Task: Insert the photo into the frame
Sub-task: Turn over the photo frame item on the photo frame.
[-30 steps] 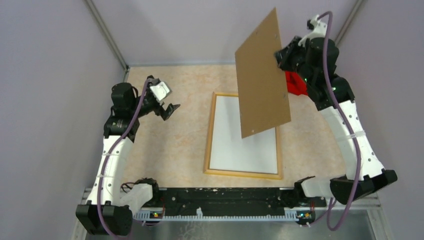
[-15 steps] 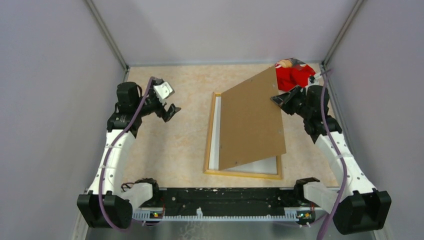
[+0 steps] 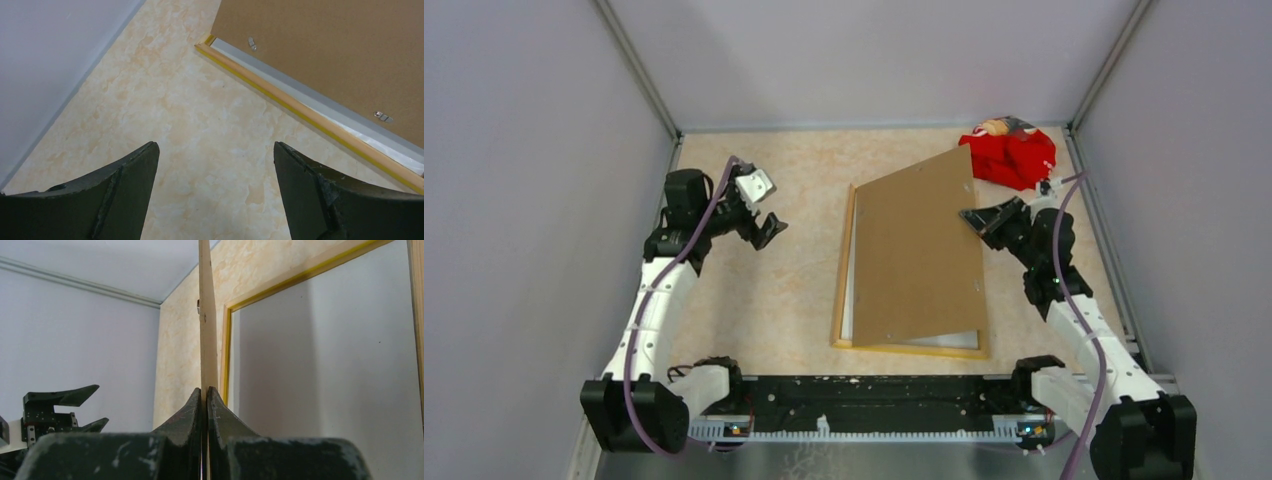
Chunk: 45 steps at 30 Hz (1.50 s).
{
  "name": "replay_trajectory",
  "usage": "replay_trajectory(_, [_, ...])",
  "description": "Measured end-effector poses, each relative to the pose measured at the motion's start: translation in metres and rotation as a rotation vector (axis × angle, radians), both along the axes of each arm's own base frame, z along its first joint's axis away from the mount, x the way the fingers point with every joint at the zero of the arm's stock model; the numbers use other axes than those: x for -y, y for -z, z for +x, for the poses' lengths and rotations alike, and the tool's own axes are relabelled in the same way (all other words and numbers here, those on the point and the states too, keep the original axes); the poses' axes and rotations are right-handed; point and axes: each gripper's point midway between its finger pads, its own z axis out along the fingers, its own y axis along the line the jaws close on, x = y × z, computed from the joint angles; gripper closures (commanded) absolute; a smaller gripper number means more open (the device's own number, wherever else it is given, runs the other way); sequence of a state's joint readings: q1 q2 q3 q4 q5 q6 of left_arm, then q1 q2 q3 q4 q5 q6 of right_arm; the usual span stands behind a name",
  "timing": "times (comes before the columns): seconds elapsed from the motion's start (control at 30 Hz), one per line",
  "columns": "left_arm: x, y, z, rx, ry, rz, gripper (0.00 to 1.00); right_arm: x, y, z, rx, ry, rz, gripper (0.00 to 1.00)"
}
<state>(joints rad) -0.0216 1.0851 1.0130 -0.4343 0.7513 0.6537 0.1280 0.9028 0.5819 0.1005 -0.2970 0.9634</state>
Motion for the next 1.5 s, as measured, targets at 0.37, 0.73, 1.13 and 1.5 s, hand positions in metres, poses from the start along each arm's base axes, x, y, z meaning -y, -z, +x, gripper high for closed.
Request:
replay_trajectory(0.37, [0.000, 0.011, 0.000, -0.028, 0.001, 0.002, 0.10, 0.002, 0.023, 0.002, 0.006, 0.025, 0.038, 1.00])
replay_trajectory(0.73, [0.000, 0.016, -0.001, -0.038, 0.002, 0.003, 0.10, 0.009, 0.048, 0.006, -0.037, 0.059, 0.055, 1.00])
replay_trajectory(1.13, [0.000, 0.023, -0.002, -0.055, 0.003, 0.006, 0.10, 0.016, 0.065, 0.017, -0.062, 0.079, 0.075, 1.00])
replay_trajectory(1.5, [0.000, 0.028, 0.000, -0.071, 0.003, 0.006, 0.10, 0.013, 0.067, 0.022, -0.046, 0.063, 0.089, 1.00])
